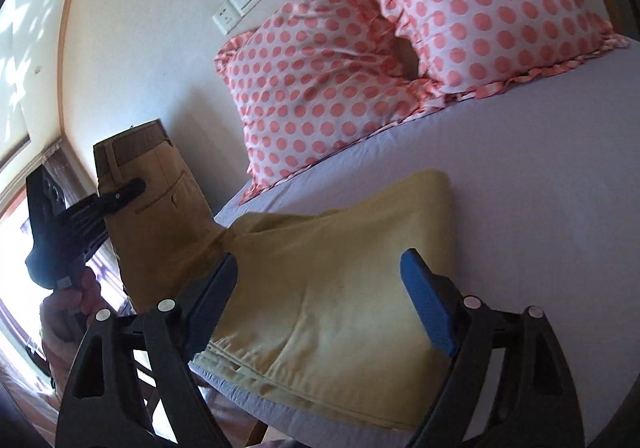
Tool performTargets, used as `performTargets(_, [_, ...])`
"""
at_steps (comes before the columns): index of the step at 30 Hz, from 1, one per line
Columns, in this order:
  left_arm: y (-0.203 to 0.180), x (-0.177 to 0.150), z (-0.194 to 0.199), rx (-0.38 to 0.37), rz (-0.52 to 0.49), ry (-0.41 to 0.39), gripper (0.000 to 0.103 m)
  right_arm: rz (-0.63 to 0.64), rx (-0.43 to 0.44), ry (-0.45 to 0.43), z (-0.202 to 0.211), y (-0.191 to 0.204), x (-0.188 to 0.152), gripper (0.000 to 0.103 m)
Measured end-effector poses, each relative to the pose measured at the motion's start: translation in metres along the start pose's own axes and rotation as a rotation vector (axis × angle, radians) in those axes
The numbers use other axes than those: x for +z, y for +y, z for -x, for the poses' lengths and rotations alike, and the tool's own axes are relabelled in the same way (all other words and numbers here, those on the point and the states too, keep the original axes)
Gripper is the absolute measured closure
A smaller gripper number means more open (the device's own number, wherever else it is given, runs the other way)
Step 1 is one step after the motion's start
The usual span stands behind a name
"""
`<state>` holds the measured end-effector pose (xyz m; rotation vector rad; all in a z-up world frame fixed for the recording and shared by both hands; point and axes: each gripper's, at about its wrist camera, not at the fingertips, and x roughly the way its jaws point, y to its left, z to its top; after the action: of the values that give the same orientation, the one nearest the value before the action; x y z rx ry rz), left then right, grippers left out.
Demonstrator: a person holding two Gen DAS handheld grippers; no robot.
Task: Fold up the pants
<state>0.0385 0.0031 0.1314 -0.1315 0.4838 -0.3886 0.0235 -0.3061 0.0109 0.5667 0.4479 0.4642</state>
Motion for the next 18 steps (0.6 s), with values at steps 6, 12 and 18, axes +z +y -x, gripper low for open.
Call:
performTargets(6, [-0.084,-0.081,-0.088,-0.147,-0.172,0.319,0.094,-0.145,-0.074,-0.063,0.036,-0.046,0.016,0.016])
performTargets(12, [-0.103,-0.094,-0.081,-0.106,-0.277,0.239,0.094,-0.218,0.005,0.036,0.006,-0.058,0.029,0.016])
performTargets(18, [-0.103,-0.096,-0.064,-0.219,-0.295,0.311,0.067,-0.203,-0.016,0.191,-0.045,-0.053,0.03,0.016])
